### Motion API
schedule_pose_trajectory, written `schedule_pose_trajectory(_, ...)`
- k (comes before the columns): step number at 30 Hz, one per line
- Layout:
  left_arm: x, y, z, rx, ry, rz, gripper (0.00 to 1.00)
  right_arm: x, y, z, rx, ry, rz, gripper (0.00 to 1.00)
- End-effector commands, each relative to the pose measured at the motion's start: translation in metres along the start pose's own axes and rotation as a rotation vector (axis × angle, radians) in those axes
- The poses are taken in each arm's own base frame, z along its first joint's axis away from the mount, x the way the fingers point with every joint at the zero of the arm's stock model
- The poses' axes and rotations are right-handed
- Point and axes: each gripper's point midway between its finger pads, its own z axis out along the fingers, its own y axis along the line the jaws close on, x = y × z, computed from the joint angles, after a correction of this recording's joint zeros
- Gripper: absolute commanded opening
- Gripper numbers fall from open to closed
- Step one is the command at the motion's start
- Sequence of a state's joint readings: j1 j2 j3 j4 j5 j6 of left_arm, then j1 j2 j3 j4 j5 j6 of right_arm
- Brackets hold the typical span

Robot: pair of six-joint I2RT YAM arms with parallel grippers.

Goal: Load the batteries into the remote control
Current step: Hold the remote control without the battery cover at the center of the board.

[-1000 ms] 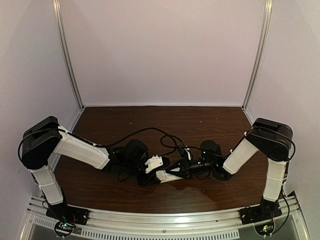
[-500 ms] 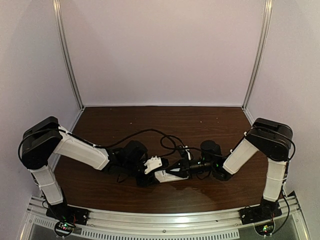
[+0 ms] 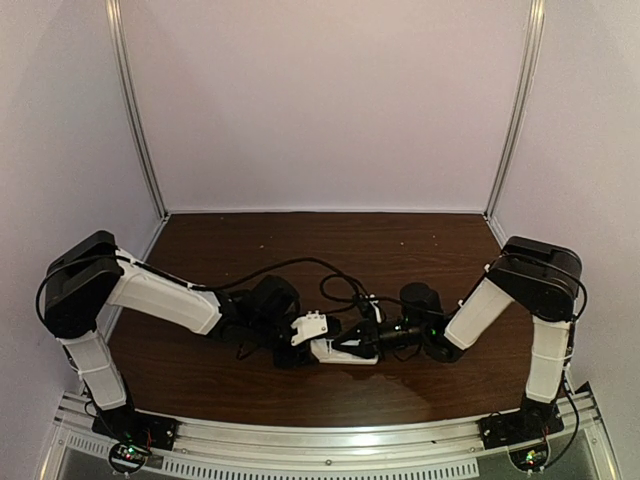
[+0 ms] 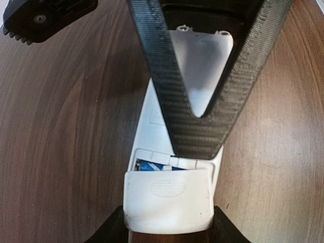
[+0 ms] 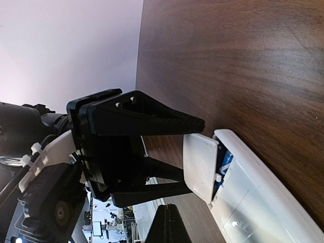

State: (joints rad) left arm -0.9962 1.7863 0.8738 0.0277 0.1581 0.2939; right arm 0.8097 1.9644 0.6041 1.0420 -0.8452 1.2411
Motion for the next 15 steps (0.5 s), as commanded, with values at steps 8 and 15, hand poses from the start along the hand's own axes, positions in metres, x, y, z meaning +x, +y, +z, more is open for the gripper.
schedule_pose_trajectory(8, -0.007, -0.009, 0.003, 0.073, 0.004, 0.055, 0.44, -0.003, -0.016, -0.027, 0.135, 0.003, -0.081, 0.02)
schedule_pose_trajectory(15, -0.014, -0.011, 0.002, 0.101, 0.0, 0.05, 0.45, -0.009, -0.03, -0.055, 0.304, 0.002, -0.153, 0.24)
